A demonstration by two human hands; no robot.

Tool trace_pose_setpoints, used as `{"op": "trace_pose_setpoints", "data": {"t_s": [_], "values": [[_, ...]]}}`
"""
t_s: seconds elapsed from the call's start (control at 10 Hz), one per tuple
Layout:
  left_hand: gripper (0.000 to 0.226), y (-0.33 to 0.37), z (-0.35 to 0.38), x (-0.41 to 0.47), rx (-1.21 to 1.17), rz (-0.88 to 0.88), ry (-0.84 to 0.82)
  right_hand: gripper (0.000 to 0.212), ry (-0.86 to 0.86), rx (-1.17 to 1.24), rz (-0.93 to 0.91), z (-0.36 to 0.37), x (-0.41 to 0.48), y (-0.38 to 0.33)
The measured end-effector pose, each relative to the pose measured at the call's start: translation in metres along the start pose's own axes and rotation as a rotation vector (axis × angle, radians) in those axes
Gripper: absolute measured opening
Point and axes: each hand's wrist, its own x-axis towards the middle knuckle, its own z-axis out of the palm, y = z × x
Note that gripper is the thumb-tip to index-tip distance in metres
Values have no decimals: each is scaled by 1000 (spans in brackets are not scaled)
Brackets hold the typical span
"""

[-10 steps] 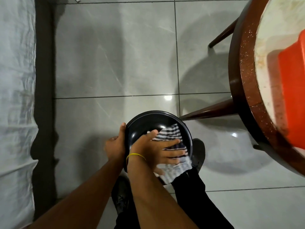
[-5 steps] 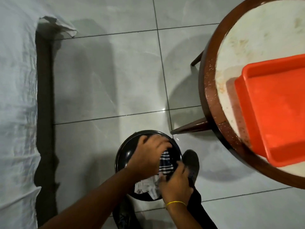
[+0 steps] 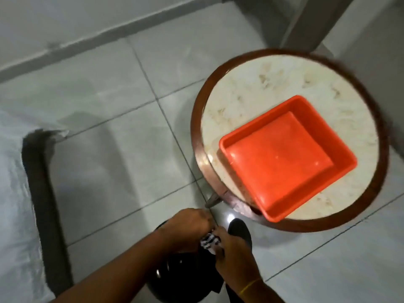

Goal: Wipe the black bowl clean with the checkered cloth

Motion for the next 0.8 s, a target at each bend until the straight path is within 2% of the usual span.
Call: {"op": "trace_pose_setpoints", "data": {"t_s": [0.1, 0.2, 0.3, 0.4, 0.5, 0.6, 0.7, 0.8], "values": [[37, 14, -104, 5, -72, 88, 70, 35, 312, 67, -88, -84, -22, -20], [38, 33, -203, 21, 42, 126, 92, 49, 295, 195, -19, -175, -39, -36], [37, 49, -272, 44, 221, 163, 156, 49, 409, 235, -32, -246, -49, -39], [46, 56, -302, 60, 205, 229, 313, 60, 597, 181, -130, -273, -45, -39], [41, 51, -297, 77, 134, 297, 421, 63, 736, -86, -216, -266, -28, -24], [45, 41, -260, 85, 113, 201, 235, 57, 479, -209, -190, -233, -6, -7], [64, 35, -216, 74, 159, 8, -149, 68, -5, -370, -120, -188, 5, 12], [73, 39, -194, 63, 84, -134, -125, 71, 17, -392, -33, -178, 8, 15]]}}
